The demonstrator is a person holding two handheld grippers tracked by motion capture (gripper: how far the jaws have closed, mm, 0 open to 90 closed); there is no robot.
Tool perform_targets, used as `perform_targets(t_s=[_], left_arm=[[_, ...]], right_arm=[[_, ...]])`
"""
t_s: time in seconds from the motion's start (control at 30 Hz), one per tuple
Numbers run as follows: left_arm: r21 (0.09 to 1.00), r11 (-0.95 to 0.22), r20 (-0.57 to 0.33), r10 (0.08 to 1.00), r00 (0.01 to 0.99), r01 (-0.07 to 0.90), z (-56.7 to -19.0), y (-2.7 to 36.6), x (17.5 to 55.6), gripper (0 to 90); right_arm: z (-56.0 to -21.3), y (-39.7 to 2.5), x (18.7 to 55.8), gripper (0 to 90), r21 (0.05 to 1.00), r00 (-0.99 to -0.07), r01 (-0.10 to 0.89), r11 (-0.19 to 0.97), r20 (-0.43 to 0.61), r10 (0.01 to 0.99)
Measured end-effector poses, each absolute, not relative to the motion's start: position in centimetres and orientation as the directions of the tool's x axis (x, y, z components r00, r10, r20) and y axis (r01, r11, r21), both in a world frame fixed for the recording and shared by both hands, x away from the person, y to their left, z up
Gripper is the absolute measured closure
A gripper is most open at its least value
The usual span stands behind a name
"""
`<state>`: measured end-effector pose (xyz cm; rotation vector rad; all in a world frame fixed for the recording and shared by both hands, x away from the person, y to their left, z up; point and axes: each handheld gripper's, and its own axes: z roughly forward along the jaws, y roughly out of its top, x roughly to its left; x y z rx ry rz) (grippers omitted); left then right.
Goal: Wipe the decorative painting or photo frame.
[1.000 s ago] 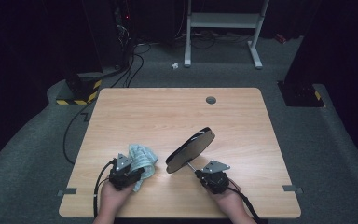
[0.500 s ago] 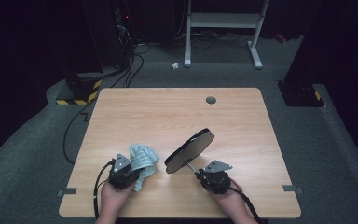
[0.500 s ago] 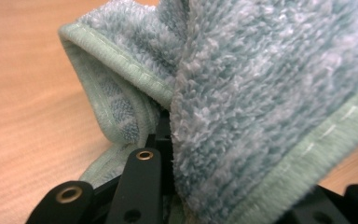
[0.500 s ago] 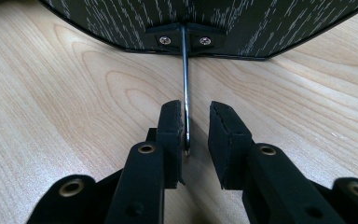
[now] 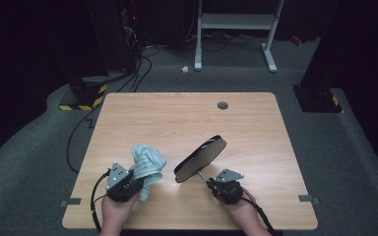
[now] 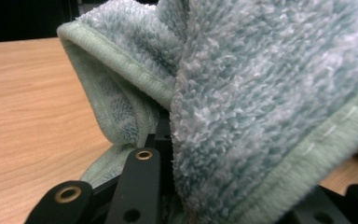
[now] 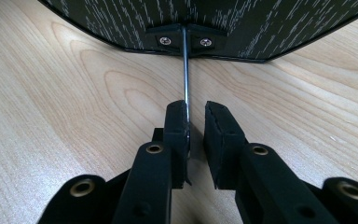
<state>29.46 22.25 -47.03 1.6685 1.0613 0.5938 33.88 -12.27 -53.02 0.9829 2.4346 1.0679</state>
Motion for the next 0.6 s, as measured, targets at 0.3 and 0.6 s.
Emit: perform_targets(t_s=[0.3,0.6], left_arm=[[0.958,-0.055,-0.101,0.854,0.511,0.281,-44.6,22.0,28.5,69.7],[0.976,-0.027,-0.097,0.836,0.541,0.218,-41.9,21.1,27.7,69.5]], right_arm=[[-53.0,-12.2,33.9,86.7,0.738,-0.73,0.456,0.498,-0.01,0.683],[-53.1,-12.2,33.9,87.2,0.739,-0.733,0.455,0.497,-0.006,0.68]])
